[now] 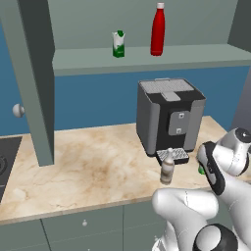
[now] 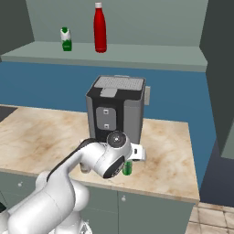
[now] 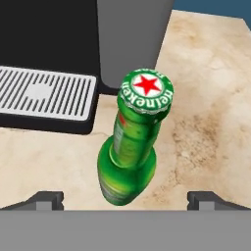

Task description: Sort all alcoholic drinks to one cabinet, and non-alcoholic drinks to the other.

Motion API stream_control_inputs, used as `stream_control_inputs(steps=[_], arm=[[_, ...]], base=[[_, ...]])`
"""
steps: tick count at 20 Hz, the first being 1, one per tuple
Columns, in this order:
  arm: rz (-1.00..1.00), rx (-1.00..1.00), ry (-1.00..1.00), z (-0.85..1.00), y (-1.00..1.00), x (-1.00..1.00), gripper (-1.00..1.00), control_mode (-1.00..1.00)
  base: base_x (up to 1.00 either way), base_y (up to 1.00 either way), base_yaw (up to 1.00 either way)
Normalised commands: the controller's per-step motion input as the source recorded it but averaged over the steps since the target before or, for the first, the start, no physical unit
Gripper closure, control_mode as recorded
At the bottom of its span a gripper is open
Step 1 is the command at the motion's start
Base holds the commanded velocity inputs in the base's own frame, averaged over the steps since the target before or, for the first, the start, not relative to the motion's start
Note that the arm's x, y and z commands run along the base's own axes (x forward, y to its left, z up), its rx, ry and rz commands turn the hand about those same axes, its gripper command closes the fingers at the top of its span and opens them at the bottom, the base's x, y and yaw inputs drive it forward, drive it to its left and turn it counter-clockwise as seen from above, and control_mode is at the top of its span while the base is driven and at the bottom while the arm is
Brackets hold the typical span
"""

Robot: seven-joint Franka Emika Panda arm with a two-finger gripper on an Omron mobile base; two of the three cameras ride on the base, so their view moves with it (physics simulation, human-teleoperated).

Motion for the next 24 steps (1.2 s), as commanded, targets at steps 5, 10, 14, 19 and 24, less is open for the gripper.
stream_control_inputs(steps=[5,10,14,19,24], arm=[[0.00,0.00,0.00,-0.14,0.00,0.10,-1.00,-1.00],[0.00,0.00,0.00,-0.13,-0.02,0.09,-1.00,-1.00],[0.00,0.00,0.00,-0.12,-0.04,0.09,-1.00,-1.00],[0.00,0.00,0.00,-0.11,-0.02,0.12,-1.00,-1.00],[0.00,0.00,0.00,-0.09,-0.01,0.13,-1.00,-1.00]], base=[[0.00,0.00,0.00],[0.00,0.00,0.00],[0.00,0.00,0.00],[0.00,0.00,0.00],[0.00,0.00,0.00]])
